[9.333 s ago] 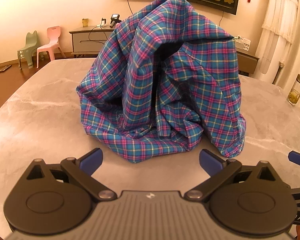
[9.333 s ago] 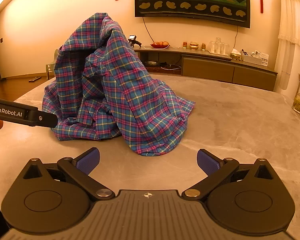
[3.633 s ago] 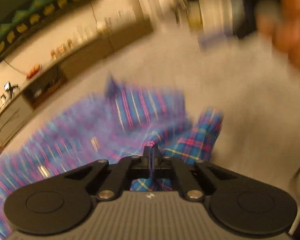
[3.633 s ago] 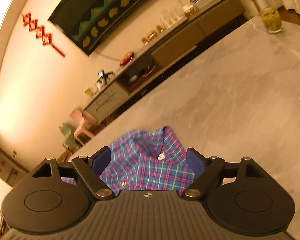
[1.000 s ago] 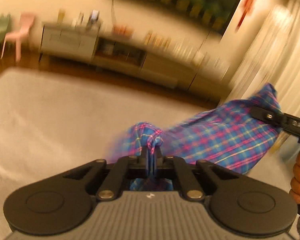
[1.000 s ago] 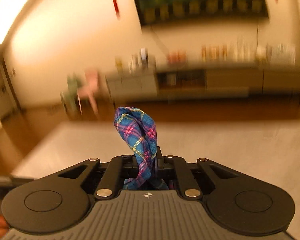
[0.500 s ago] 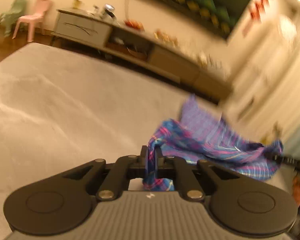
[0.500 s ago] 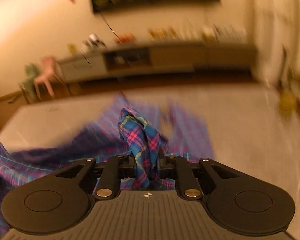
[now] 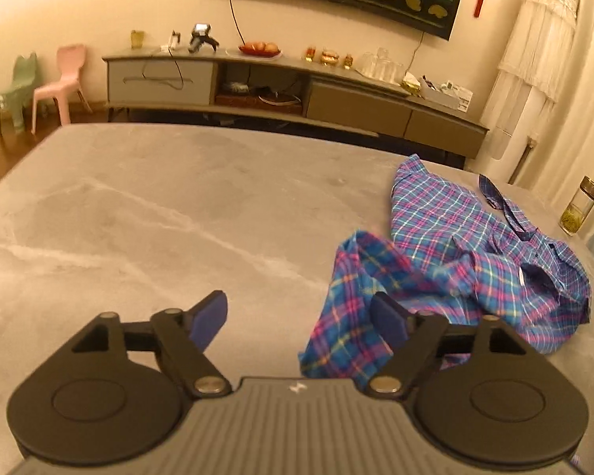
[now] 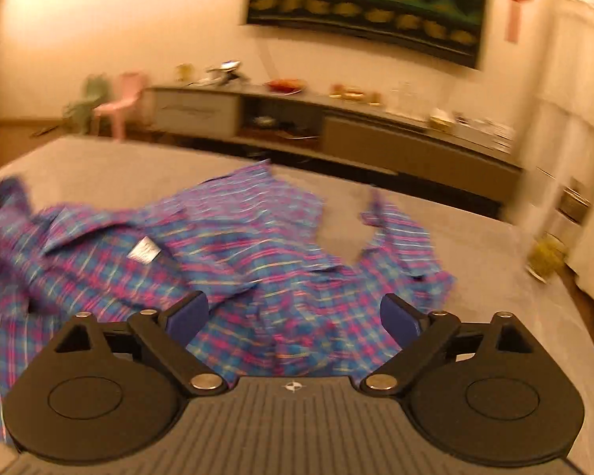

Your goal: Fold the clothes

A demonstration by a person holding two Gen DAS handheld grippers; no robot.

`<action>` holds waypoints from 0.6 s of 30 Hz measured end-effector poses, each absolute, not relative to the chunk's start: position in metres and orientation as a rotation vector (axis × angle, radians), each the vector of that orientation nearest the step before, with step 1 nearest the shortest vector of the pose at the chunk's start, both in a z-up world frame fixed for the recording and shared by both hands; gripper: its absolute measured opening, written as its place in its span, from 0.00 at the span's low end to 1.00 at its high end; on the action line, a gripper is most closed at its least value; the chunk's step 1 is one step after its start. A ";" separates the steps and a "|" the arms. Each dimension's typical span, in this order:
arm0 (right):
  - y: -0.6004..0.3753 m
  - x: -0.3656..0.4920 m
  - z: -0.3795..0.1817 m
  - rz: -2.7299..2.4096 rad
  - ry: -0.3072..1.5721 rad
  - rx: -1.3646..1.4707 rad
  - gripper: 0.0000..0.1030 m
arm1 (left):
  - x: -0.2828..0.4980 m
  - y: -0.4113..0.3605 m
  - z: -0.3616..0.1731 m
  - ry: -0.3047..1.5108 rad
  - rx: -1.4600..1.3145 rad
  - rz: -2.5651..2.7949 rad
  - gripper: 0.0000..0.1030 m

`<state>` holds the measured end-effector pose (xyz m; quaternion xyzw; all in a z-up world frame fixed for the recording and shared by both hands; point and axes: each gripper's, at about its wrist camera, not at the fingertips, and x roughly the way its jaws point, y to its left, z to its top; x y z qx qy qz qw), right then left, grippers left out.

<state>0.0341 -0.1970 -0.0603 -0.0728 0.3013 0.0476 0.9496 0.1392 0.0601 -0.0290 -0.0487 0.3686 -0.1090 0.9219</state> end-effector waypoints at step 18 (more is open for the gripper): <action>-0.222 -0.012 0.059 0.100 0.265 -0.074 0.01 | 0.059 0.052 0.114 0.349 0.005 -0.371 0.03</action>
